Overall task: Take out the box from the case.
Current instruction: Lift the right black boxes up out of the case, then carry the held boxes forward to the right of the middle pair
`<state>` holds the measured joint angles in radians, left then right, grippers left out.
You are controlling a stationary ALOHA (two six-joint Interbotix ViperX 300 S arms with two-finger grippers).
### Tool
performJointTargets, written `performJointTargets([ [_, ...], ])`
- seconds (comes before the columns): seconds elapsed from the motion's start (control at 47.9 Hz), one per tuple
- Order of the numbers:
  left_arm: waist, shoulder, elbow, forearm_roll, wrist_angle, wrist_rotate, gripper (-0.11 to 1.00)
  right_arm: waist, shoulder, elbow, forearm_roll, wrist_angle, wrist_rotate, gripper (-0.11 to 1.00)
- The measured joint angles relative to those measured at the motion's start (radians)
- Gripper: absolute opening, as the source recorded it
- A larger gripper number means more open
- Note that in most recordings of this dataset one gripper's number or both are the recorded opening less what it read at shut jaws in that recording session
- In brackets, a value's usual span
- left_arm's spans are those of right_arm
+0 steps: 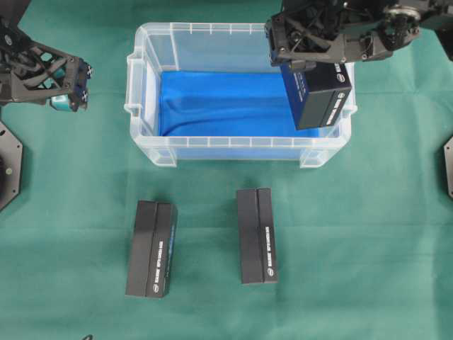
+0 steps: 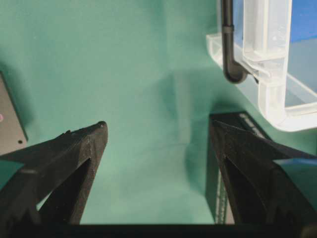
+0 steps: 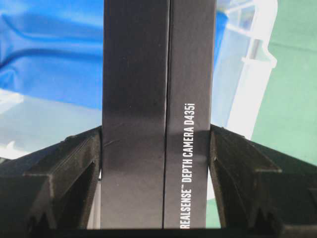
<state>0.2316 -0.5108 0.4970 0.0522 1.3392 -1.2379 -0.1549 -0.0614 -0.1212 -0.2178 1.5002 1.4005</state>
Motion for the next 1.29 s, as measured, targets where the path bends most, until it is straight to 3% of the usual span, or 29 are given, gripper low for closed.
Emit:
performJointTargets([
  [0.814,-0.002,0.0,0.0,0.0,0.002,0.0,0.87,0.021,0.0,0.002,-0.003,0.0,0.005,0.67],
  [0.939,-0.002,0.0,0.0,0.0,0.002,0.003,0.87,0.058,0.0,0.002,-0.008,0.02,0.018,0.67],
  [1.293,-0.002,0.0,0.0,-0.002,0.003,0.005,0.87,0.25,0.002,0.002,-0.055,0.104,0.181,0.67],
])
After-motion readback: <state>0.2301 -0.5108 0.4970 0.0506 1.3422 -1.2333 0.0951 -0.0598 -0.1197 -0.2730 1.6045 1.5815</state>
